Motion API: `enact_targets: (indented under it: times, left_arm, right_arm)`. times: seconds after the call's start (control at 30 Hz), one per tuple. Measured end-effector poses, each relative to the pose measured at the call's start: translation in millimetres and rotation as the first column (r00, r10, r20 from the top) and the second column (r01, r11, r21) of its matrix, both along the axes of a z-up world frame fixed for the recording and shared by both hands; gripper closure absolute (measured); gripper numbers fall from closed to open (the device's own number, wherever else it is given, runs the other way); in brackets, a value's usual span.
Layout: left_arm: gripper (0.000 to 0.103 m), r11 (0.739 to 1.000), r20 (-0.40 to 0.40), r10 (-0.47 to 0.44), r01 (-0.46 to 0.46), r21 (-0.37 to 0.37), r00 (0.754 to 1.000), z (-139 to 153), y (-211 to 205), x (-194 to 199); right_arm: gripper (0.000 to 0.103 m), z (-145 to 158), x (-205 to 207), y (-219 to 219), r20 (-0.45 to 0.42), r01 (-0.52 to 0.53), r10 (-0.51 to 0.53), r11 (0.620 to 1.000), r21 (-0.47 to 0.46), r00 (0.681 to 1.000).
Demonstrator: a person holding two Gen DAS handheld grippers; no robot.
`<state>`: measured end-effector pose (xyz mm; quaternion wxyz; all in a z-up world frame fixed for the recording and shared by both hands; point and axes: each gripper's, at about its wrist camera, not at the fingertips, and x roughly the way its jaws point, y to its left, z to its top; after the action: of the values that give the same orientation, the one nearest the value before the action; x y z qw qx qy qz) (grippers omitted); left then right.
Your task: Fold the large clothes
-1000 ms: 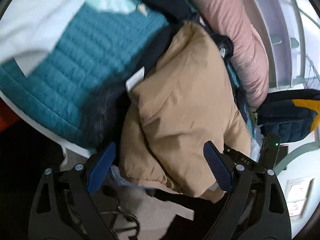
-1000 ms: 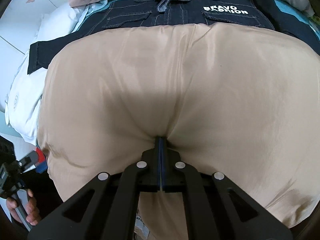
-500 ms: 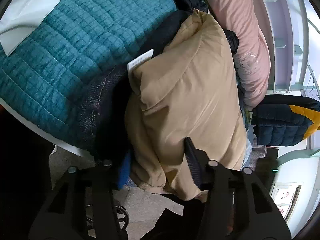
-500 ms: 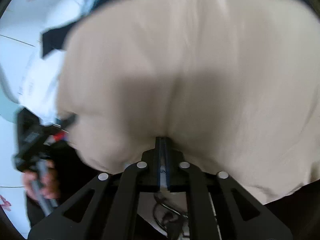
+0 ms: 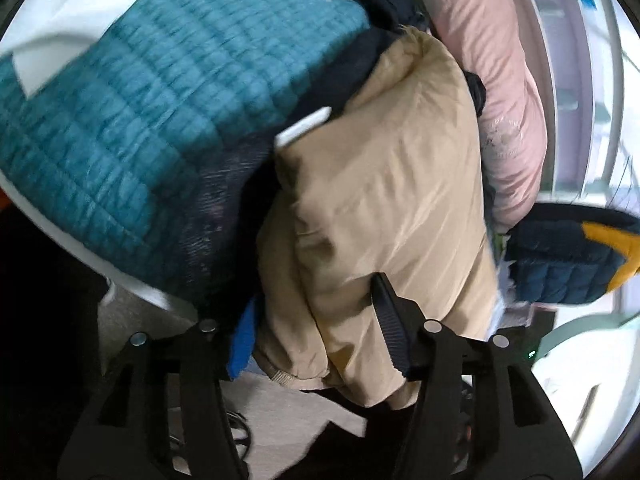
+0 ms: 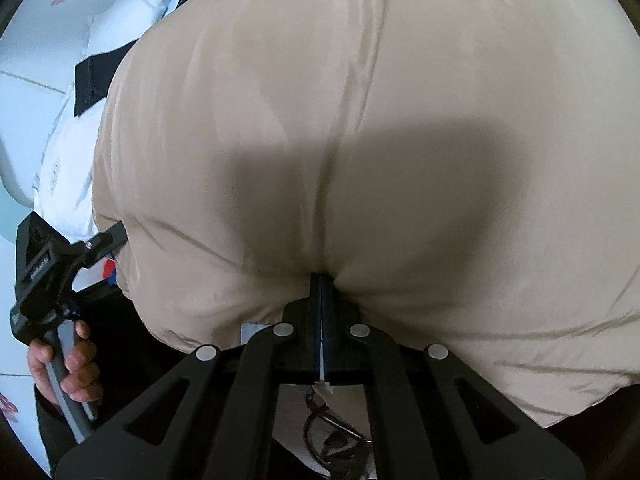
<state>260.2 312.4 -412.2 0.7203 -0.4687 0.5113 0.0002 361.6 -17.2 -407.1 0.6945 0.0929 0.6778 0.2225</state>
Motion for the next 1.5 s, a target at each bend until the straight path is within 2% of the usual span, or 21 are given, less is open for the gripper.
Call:
enact_targets:
  times: [0.03,0.07,0.13,0.23,0.33,0.4,0.47,0.63,0.7,0.73,0.83,1.03,1.27,1.33,1.37,1.43,1.5]
  left_arm:
    - [0.072,1.000,0.015,-0.014,0.013,0.014,1.000,2.5,-1.5,0.6]
    - [0.081,0.999,0.037,-0.023,0.022,0.034,0.999,8.2,-2.7,-0.1]
    - [0.089,0.998,0.078,-0.032,0.028,0.059,0.996,19.5,-6.9,-1.1]
    - [0.091,0.992,0.145,-0.050,0.033,0.119,0.988,46.3,-16.0,-5.9]
    - [0.092,0.991,0.219,-0.087,0.062,0.120,0.972,70.1,-32.0,-3.7]
    - [0.092,0.984,0.257,-0.147,0.115,0.134,0.955,87.1,-54.6,2.2]
    - [0.092,0.973,0.281,-0.198,0.153,0.174,0.939,101.3,-76.1,6.4]
    - [0.092,0.936,0.347,-0.328,0.253,0.244,0.879,138.4,-135.9,25.6]
    - [0.092,0.920,0.367,-0.376,0.297,0.254,0.851,148.3,-159.3,31.8]
    - [0.092,0.912,0.376,-0.400,0.321,0.256,0.836,153.3,-172.0,35.3]
    - [0.092,0.878,0.388,-0.476,0.402,0.259,0.789,162.1,-213.7,50.1]
    - [0.091,0.801,0.354,-0.599,0.536,0.267,0.718,150.7,-296.6,81.9]
    - [0.093,0.727,0.308,-0.686,0.636,0.259,0.659,123.8,-369.9,104.3]
    - [0.093,0.713,0.282,-0.701,0.650,0.262,0.655,115.9,-380.9,108.3]
    - [0.093,0.709,0.257,-0.705,0.657,0.256,0.661,106.7,-387.2,114.1]
    - [0.093,0.713,0.228,-0.701,0.657,0.245,0.676,94.5,-391.9,115.7]
    - [0.093,0.716,0.216,-0.697,0.656,0.238,0.683,86.2,-392.9,118.2]
  right_arm:
    - [0.103,1.1,-0.5,-2.6,-0.004,0.014,-0.014,1.000,0.012,1.000]
    - [0.103,2.9,-1.4,-5.2,-0.004,0.022,-0.022,1.000,0.017,1.000]
    - [0.103,11.0,-5.5,-7.6,-0.002,0.021,-0.021,1.000,0.016,1.000]
    - [0.100,17.4,-14.6,-4.6,0.007,-0.028,0.028,1.000,0.013,1.000]
    - [0.103,8.4,-17.2,-4.4,0.026,-0.056,0.057,0.998,-0.035,0.998]
    - [0.103,-4.2,-14.2,-9.0,0.015,-0.042,0.042,0.999,-0.014,0.999]
    - [0.103,-3.0,-14.2,-8.8,0.021,-0.045,0.046,0.999,-0.017,0.999]
    - [0.103,11.8,-19.8,-35.7,0.047,0.026,-0.030,0.997,0.077,0.998]
    - [0.103,20.8,-23.5,-53.8,0.083,0.052,-0.058,0.997,0.064,0.995]
    - [0.100,26.5,-25.0,-64.9,0.108,0.074,-0.081,0.995,0.072,0.991]
    - [0.100,34.5,-26.9,-99.3,0.121,0.148,-0.161,0.982,0.113,0.979]
    - [0.099,45.7,-44.9,-159.8,0.158,0.287,-0.313,0.943,0.166,0.937]
    - [0.097,36.4,-61.1,-216.5,0.143,0.417,-0.438,0.895,0.157,0.887]
    - [0.098,37.3,-62.8,-222.9,0.160,0.435,-0.455,0.889,0.143,0.876]
    - [0.097,37.0,-60.9,-222.3,0.162,0.442,-0.461,0.886,0.141,0.873]
    - [0.097,37.7,-56.7,-225.2,0.177,0.462,-0.481,0.876,0.136,0.859]
    - [0.097,45.2,-58.3,-245.5,0.202,0.471,-0.493,0.870,0.147,0.846]
